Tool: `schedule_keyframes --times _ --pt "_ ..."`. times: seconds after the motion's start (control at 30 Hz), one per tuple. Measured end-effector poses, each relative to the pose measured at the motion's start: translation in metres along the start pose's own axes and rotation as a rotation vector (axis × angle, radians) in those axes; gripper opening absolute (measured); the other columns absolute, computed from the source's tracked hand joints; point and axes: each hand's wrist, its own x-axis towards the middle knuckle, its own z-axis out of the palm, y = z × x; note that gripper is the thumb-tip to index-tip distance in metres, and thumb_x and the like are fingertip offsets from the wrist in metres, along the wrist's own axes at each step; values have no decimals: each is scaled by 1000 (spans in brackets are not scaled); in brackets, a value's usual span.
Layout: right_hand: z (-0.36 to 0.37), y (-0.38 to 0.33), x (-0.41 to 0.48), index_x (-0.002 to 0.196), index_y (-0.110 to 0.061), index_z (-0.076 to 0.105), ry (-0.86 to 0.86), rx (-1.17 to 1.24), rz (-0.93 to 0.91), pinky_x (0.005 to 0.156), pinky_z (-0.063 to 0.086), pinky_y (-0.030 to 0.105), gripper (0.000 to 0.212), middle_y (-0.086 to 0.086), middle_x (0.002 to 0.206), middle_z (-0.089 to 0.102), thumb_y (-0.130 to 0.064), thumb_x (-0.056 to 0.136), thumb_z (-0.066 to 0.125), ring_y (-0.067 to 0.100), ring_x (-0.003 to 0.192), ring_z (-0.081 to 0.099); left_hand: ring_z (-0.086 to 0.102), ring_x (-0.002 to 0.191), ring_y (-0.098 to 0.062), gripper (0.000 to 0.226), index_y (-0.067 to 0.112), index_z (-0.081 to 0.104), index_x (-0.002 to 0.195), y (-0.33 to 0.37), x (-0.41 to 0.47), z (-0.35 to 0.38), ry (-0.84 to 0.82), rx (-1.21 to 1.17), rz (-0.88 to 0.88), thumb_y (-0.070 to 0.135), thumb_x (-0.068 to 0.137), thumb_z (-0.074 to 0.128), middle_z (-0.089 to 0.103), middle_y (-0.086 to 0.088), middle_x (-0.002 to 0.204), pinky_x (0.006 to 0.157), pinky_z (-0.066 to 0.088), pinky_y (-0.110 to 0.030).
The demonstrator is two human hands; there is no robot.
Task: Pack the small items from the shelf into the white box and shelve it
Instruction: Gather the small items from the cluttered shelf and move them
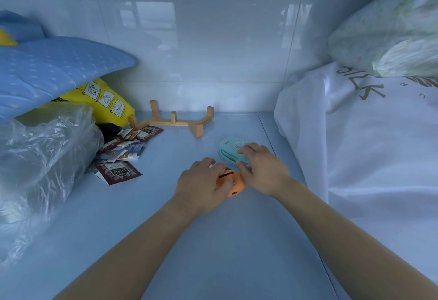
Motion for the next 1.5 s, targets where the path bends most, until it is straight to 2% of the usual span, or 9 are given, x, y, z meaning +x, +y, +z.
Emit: schedule_keyframes --times 0.13,0.23,0.53,0.63,0.83,0.97,1.27,1.4,1.5 --pt "5 3 2 135 -13 38 -121 -9 -1 105 32 40 41 5 149 29 -30 97 36 21 137 20 41 116 -14 59 35 48 123 0 -1 8 20 21 27 71 76 43 50 8 119 86 45 -34" --pt "11 7 -3 136 -14 34 -191 56 27 110 25 37 41 5 152 23 -30 99 28 18 139 15 37 120 -13 64 38 42 128 -8 -5 16 51 38 66 71 74 45 47 7 126 88 44 -35" --pt "7 4 -4 133 -13 42 -42 44 33 101 36 39 40 8 140 43 -26 95 39 22 131 33 35 124 -17 62 34 37 134 -17 -2 23 94 104 132 65 80 40 46 4 133 87 46 -36" --pt "6 8 8 135 -12 40 -75 49 15 107 29 37 43 6 146 34 -20 92 43 20 135 26 35 125 -17 62 35 38 133 -19 -4 25 107 96 130 65 79 41 46 4 134 89 44 -35" --pt "14 14 9 140 -14 31 -215 35 27 110 11 27 42 6 153 20 -20 98 31 23 138 14 41 121 -16 61 34 45 129 -17 -6 23 154 88 119 66 78 40 51 5 129 83 46 -33" --pt "17 8 -4 139 -16 35 -150 53 62 112 19 33 41 3 151 24 -20 98 31 23 138 15 43 120 -17 61 33 47 128 -17 -8 23 162 78 131 65 77 43 52 4 128 81 45 -33" --pt "14 -14 -47 128 -20 51 14 131 15 97 39 36 38 7 140 40 -18 90 42 23 130 26 42 120 -15 63 34 47 131 -14 -12 20 167 31 109 59 73 53 53 5 127 82 47 -33" --pt "14 -20 -57 119 -22 56 110 52 58 74 49 34 34 4 130 49 -22 87 46 23 119 37 35 124 -17 67 37 28 140 -13 -19 20 119 99 81 60 80 45 44 4 133 84 46 -35" --pt "14 -22 -60 110 -22 62 165 35 86 68 47 32 29 3 124 54 -21 82 52 23 112 42 27 128 -17 72 33 16 144 -12 -23 19 67 110 34 57 82 45 36 3 138 89 44 -35"
